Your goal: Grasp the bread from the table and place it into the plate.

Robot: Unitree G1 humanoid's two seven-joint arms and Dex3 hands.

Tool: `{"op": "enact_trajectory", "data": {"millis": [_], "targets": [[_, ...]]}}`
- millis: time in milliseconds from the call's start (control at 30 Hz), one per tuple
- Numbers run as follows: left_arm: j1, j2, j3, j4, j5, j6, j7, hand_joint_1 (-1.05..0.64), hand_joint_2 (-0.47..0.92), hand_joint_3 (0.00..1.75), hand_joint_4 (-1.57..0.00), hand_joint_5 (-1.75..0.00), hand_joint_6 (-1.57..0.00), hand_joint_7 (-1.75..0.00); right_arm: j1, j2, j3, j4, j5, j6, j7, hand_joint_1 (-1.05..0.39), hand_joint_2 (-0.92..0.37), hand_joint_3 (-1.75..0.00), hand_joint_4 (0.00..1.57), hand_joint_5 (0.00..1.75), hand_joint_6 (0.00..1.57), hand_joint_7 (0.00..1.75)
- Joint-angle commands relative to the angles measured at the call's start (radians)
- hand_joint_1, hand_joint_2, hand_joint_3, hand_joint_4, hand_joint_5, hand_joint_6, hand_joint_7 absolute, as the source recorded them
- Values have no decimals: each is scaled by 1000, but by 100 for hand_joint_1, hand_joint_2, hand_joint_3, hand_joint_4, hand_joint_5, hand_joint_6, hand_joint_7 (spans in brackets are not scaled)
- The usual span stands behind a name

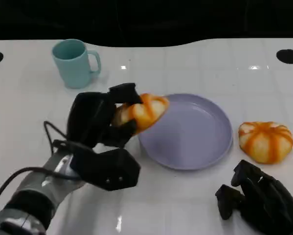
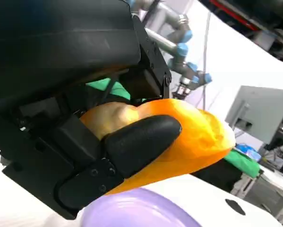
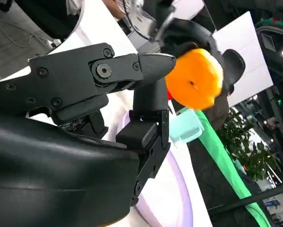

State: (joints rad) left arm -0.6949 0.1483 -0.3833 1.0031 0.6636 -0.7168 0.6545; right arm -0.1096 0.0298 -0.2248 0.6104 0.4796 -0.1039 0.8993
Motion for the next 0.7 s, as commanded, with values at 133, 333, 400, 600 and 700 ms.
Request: {"op": "enact_trajectory", "data": {"millis": [133, 333, 400, 600, 700], "targets": [[-133, -54, -114, 105, 135, 112, 110, -101, 87, 125, -157, -175, -142, -175, -1, -22, -6, 9, 5, -1, 4, -57, -92, -20, 77, 171, 69, 139], [-217, -115, -222, 197, 236, 261, 173, -94, 89, 113, -157, -175, -157, -175, 0, -19, -4, 7, 3, -5, 4, -57, -92, -21, 77, 171, 69, 139], [-239, -136, -254, 228, 258, 311, 173, -92, 85, 112, -157, -175, -157, -175, 1, -19, -4, 7, 2, -5, 1, -58, -92, -20, 77, 171, 69, 139], [-284, -167, -290, 272, 239, 364, -60, -100, 83, 97, -87, -175, -25, -174, 4, -15, -3, 1, 2, -11, 1, -58, -92, -21, 77, 170, 69, 140], [-288, -167, -299, 272, 229, 368, -145, -104, 89, 70, -19, -175, -3, -144, 3, -15, -3, 3, 3, -14, 3, -58, -92, -20, 77, 170, 69, 139]]}}
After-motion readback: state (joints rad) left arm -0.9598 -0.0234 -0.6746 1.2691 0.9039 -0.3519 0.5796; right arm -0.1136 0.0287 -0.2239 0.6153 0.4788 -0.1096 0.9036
